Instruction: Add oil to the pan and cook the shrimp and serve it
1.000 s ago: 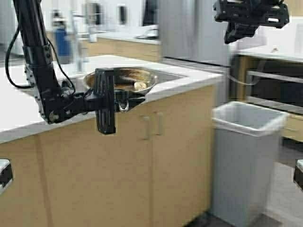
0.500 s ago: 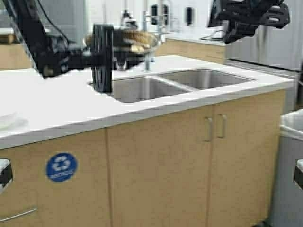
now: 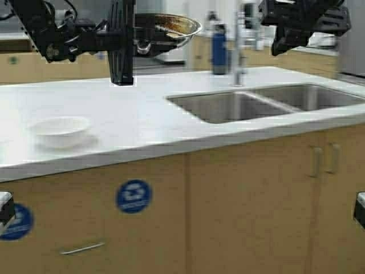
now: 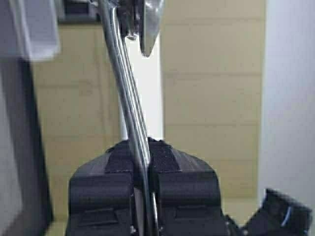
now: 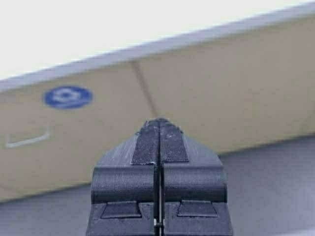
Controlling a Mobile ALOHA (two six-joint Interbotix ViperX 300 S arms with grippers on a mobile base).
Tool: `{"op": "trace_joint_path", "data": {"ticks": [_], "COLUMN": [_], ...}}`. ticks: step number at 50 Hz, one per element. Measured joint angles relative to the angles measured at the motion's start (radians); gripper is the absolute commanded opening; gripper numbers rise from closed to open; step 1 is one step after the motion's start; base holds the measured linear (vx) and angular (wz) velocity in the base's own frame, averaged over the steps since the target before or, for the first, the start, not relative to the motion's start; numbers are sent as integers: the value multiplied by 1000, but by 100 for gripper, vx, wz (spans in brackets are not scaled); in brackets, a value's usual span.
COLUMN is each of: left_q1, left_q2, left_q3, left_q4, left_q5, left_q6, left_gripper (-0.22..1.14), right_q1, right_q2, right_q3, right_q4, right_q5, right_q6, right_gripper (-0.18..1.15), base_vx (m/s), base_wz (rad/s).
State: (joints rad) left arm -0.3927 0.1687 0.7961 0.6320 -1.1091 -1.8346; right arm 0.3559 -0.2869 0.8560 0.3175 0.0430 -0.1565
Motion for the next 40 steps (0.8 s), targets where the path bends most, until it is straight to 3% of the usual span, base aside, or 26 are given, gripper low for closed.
{"op": "trace_joint_path", "data": {"ticks": [26, 40], "left_q1": [9, 11], "left_q2": [0, 0], "left_q3": [-83, -86], "left_q4": [143, 210], "left_q5": [112, 164], "left_q6": [-32, -60], "left_gripper": [3, 3], "right_q1": [0, 2], "right_q2": [-8, -8], "right_q3": [3, 6], "right_q4": [2, 3], "right_q5": [-6, -11], "right_q6": [6, 23], "right_gripper": [7, 7], "base_vx": [4, 2], "base_wz": [47, 19]}}
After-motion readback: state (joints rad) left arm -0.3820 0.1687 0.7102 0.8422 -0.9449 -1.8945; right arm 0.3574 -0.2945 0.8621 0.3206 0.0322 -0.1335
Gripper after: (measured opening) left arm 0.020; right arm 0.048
